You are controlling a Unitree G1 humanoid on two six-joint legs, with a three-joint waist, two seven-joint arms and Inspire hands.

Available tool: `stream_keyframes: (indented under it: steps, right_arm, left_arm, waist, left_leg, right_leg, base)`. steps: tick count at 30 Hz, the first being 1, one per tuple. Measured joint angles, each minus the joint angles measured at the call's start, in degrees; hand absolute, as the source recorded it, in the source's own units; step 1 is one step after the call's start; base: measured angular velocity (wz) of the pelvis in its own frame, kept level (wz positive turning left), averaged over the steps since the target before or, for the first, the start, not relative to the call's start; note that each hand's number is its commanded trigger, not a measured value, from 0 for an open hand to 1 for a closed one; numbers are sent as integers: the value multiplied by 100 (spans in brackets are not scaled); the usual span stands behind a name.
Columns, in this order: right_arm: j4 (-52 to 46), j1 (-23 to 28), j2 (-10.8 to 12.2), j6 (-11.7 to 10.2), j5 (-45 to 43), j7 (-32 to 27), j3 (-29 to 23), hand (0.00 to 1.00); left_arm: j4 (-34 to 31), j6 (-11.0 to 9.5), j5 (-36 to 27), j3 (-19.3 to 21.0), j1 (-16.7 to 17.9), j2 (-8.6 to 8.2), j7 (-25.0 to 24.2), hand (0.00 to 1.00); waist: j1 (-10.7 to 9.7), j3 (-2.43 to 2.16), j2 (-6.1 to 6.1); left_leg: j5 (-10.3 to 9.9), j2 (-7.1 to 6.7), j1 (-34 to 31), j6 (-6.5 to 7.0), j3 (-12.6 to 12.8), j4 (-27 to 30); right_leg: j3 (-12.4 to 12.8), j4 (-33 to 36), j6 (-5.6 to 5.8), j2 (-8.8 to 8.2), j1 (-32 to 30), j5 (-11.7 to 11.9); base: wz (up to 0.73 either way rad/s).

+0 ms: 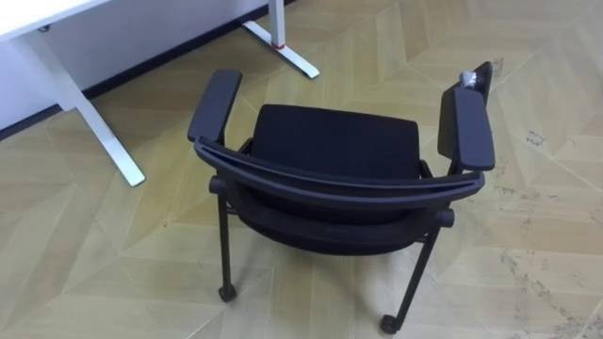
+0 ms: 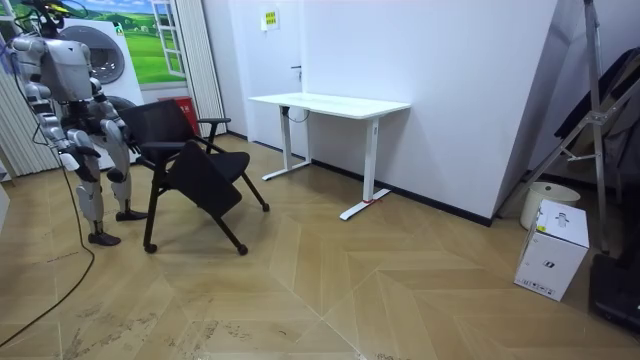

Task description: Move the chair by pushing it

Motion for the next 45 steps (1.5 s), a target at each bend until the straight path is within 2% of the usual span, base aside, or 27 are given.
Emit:
stream_keyframes:
  steps: [7, 12, 17, 19, 23, 29, 31, 34, 40, 45]
  right_arm:
    - [-4, 7, 5, -4, 1, -50, -77, 0]
    - [-26, 54, 6, -32, -50, -175, -325, 0]
    - [-16, 14, -1, -75, -219, -206, -412, 0]
    - [-15, -5, -6, -75, -246, -211, -437, 0]
    - [-44, -52, -27, -82, -476, -288, -452, 0]
    - [-42, -64, -47, -190, -697, -284, -582, 0]
    - [-42, -100, -50, -209, -800, -352, -684, 0]
    - [-46, -97, -62, -253, -799, -396, -682, 0]
    - [-40, -156, -107, -257, -1011, -383, -888, 0]
    - [-36, -208, -143, -250, -981, -380, -879, 0]
  left_arm:
    - [-5, -2, -9, 197, 18, -11, 70, 0]
    - [-60, -21, -41, 312, 47, -56, 248, 0]
    - [-162, -56, -6, 439, 49, -58, 490, 0]
    - [-163, -71, 3, 478, 13, -27, 645, 0]
    - [-204, -71, 212, 813, -155, 15, 940, 0]
    - [-1041, -130, 1389, 1238, -342, 47, 1685, 0]
    - [-1397, -252, 1750, 1263, -420, 63, 2008, 0]
    - [-1969, -296, 2375, 1202, -450, 106, 2319, 0]
    - [-2956, -339, 3690, 1209, -596, 338, 2612, 0]
    - [-3766, -358, 4160, 1178, -628, 351, 2771, 0]
  waist:
    - [3, -18, 31]
    - [-4, -25, 67]
    - [-9, -9, 88]
    - [-9, 11, 101]
    - [2, 27, 154]
    - [-3, 28, 243]
    - [-12, 23, 262]
    - [-36, 21, 269]
    - [-258, 17, 341]
    - [-348, 9, 392]
  left_leg:
    - [0, 0, 3, 1, 3, 9]
    - [0, 0, 11, 1, 9, 53]
    - [-2, -4, 20, 2, -18, 53]
    - [-2, -3, 74, 2, -16, 54]
    - [-2, 0, 101, 3, -14, 54]
    - [-2, -2, 113, 3, -23, 51]
    - [-2, -2, 114, 3, -26, 50]
    - [-2, -7, 135, 3, -21, 31]
    - [-2, -14, 96, 4, -53, 44]
    - [-1, -16, 97, 5, -16, 2]
  right_leg:
    - [0, -4, 0, -1, 5, 0]
    - [-17, 19, -2, -4, 27, 1]
    - [-21, 2, -1, -4, 68, 0]
    - [-15, 4, -1, -3, 118, 0]
    - [12, 16, -3, 0, 128, 1]
    - [14, 38, -6, 1, 139, 3]
    - [32, 38, -7, 1, 139, 3]
    - [41, 38, -7, 0, 148, 3]
    - [31, 41, -6, -2, 127, 2]
    - [78, 46, -5, -5, 92, 2]
  base:
    - [0]
    - [0]
    - [3]
    - [0]
    - [0]
    - [0]
    - [0]
    - [0]
    - [3]
    - [-4]
